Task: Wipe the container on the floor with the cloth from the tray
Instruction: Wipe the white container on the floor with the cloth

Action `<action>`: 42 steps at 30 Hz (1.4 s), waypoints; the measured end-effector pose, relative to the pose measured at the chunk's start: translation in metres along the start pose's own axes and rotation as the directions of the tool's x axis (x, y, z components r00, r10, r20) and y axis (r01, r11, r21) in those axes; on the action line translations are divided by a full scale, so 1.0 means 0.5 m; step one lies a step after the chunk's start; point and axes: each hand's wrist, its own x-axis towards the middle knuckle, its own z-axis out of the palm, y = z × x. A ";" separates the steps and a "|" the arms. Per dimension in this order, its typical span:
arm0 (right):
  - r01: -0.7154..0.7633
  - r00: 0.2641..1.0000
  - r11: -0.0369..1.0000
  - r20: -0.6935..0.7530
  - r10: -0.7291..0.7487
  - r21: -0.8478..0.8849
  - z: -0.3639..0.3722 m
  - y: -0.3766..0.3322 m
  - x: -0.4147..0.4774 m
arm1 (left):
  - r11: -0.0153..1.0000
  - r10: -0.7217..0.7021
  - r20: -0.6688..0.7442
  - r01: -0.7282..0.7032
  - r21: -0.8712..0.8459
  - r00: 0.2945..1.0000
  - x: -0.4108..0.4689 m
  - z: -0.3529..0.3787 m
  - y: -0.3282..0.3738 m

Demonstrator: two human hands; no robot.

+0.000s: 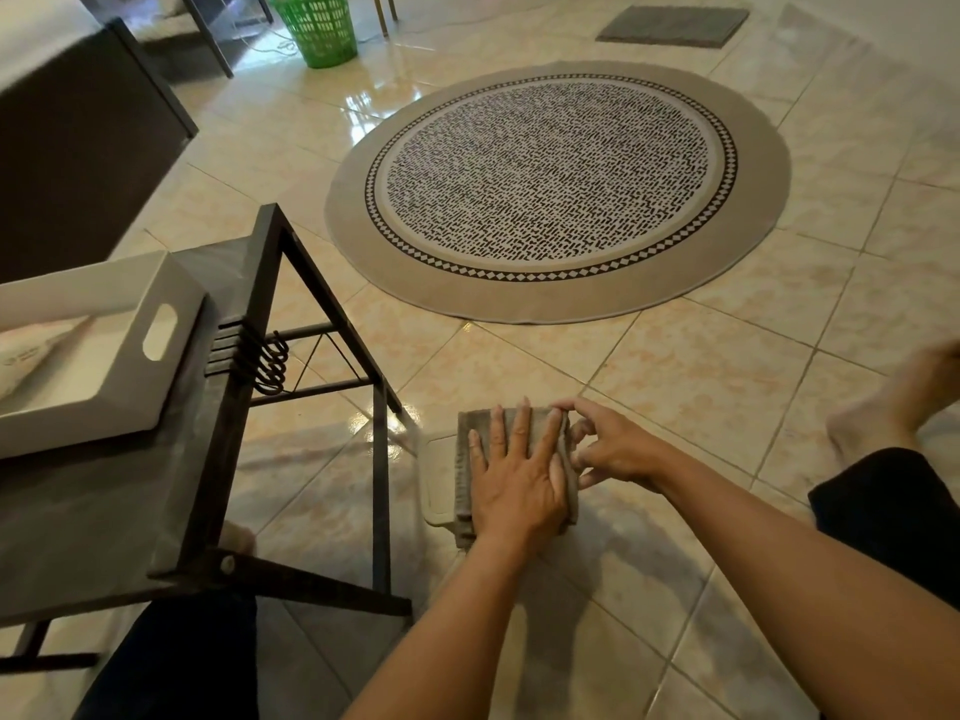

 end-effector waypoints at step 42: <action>0.009 0.987 0.994 -0.160 0.009 0.110 0.045 0.010 -0.024 | 0.906 -0.408 -0.050 0.398 -0.143 0.912 -0.027 -0.010 -0.053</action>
